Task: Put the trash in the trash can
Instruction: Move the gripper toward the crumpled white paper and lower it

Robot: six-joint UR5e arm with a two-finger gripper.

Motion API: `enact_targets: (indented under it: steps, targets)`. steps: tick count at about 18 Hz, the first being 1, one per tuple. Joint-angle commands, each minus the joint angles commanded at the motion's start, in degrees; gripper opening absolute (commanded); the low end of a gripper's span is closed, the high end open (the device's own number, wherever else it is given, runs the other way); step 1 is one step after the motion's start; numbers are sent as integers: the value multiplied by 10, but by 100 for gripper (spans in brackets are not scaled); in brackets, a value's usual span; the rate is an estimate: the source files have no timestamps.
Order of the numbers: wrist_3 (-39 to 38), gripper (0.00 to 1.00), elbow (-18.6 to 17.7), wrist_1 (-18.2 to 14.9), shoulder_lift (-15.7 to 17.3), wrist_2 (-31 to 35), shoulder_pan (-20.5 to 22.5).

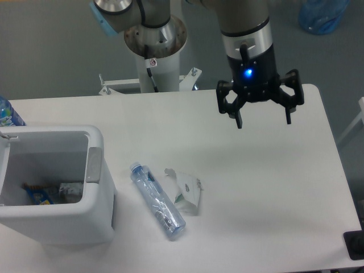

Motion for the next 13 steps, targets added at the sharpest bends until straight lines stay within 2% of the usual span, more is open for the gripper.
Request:
enact_targets:
  steps: [4, 7, 10, 13]
  targets:
    - [-77, 100, -30, 44, -2, -1, -8]
    - [-87, 100, -43, 45, -3, -1, -21]
    - [-131, 100, -55, 47, -3, 1, -23]
    - [-148, 100, -57, 51, -6, -1, -25]
